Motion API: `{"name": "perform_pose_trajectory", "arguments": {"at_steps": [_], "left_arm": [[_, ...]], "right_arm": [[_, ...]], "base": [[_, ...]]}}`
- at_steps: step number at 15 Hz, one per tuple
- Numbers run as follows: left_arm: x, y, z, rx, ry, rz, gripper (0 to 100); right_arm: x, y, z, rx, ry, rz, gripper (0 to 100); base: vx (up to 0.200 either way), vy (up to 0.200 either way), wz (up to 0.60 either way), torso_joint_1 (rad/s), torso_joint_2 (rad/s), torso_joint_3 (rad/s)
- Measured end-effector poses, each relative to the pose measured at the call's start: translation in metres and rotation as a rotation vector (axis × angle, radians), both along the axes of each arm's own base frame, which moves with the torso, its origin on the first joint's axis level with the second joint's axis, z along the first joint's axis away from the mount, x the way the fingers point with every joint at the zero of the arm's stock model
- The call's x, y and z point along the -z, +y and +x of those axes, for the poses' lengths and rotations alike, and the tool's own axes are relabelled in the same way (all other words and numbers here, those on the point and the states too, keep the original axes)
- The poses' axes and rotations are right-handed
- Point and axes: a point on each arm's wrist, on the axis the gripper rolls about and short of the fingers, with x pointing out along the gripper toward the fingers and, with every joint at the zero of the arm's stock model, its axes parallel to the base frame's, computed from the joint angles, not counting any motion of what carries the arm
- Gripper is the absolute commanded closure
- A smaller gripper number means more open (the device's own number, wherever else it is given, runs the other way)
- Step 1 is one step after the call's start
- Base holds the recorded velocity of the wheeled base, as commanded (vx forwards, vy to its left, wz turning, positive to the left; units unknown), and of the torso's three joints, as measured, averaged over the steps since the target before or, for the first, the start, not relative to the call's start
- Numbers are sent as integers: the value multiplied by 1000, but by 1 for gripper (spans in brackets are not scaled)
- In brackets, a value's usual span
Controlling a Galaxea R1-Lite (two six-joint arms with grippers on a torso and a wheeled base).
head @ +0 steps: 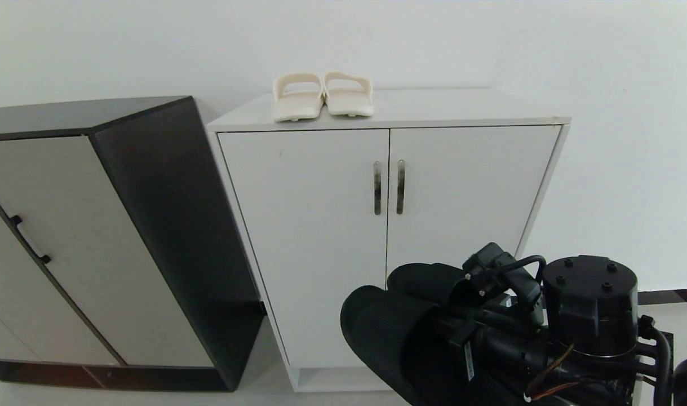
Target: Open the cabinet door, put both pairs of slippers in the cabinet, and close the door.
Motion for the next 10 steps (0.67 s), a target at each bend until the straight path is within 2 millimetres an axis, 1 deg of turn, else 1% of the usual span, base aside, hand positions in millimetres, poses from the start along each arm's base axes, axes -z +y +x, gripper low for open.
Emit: {"name": "perform_pose_trajectory", "arguments": {"at_steps": [3,4,5,8,10], "left_arm": [[0,0,0,0,3,-2,0],[-1,0,0,-1,-1,-3,0],[-7,0,-1,-1,-15,-14,0],[-48,0,-2,15,-56,-47,0],[-71,-2,11,90,-21,-31,0]], "right_arm": [[1,2,-3,-13,2,0,100],[1,4,-4,-20,3,-1,100],[2,4,-5,-24,5,-3,100],[4,4,-6,-28,10,-8,100],[5,4,-6,-27,13,-10,100]], "base": [[0,0,0,-33,444,400],[0,0,0,-22,339,330],[0,0,0,-7,203,207],[0,0,0,1,79,69],[0,0,0,0,0,0]]}}
